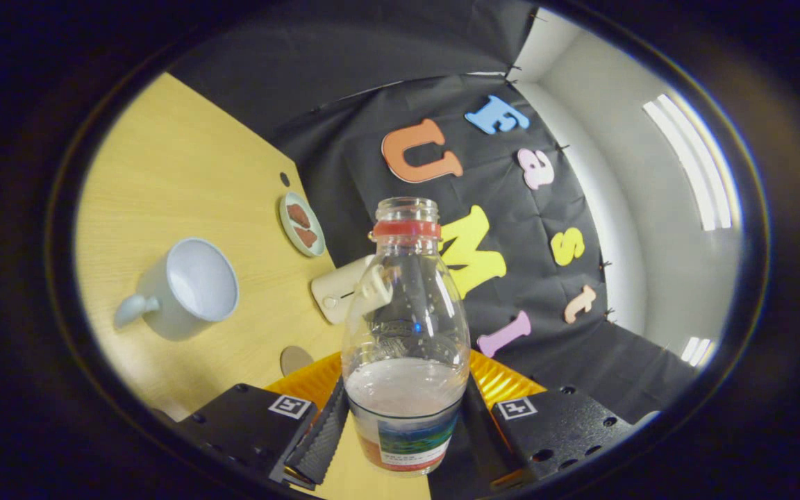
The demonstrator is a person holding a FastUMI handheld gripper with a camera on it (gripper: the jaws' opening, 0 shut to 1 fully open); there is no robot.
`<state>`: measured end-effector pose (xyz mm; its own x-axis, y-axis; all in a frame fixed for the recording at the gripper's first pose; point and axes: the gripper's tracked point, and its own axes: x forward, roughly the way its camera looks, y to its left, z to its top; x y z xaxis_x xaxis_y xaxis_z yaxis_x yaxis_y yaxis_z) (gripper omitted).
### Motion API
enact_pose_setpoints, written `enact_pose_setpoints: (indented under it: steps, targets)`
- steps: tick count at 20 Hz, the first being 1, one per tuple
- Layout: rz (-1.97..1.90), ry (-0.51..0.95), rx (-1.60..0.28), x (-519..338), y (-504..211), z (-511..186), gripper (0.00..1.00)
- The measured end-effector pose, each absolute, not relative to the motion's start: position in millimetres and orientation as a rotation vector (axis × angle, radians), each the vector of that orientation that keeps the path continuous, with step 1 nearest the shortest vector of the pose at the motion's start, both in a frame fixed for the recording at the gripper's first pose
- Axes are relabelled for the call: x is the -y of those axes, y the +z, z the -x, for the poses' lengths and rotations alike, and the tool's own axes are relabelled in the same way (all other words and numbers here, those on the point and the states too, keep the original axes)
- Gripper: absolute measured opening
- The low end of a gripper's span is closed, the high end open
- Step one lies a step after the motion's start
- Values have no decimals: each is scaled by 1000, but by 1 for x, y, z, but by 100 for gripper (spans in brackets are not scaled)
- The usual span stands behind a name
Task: Take the bottle from table, then pour the juice into the cup, finally place the bottle on the coaster
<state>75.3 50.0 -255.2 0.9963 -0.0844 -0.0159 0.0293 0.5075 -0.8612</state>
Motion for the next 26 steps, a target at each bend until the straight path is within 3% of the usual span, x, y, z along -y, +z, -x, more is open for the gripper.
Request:
enact_pose_setpoints:
  steps: [9, 18, 26]
  targets:
    - [587, -107, -68, -35, -235, -94, 82]
    - [270, -58, -20, -20, -225, -140, 83]
    - [156, 0, -38, -8, -262, -204, 83]
